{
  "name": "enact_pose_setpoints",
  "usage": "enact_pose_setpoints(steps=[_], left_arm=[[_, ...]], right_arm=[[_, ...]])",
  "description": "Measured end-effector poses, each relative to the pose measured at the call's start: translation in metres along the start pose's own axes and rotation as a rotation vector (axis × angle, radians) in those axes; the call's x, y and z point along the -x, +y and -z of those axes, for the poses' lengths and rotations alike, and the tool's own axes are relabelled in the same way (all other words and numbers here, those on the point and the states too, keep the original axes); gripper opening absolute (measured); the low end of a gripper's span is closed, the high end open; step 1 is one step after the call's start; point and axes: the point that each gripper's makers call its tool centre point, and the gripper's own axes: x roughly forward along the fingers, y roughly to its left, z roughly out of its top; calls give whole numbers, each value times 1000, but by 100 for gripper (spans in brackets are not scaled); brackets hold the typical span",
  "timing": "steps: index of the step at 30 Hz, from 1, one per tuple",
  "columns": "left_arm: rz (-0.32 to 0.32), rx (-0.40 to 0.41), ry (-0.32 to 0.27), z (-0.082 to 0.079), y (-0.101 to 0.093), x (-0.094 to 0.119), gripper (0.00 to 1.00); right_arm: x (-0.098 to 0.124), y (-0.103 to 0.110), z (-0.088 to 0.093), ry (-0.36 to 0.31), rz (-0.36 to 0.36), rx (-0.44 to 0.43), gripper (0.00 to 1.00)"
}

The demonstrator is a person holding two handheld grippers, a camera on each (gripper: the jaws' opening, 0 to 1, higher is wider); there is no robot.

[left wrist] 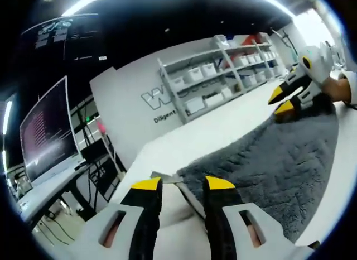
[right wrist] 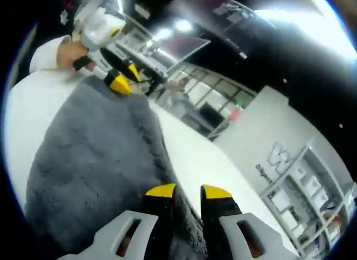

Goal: Open the folded towel by lifting each exposed corner and separating the folded layers until the towel lies flat within the target outline without major curled edges

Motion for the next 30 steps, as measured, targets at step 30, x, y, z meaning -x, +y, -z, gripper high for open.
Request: enact_pose_setpoints(steps=[30], left_arm=[[330, 137, 57, -16, -33, 42, 27]], right_arm=[[19, 19, -12, -105, -255, -319, 16]])
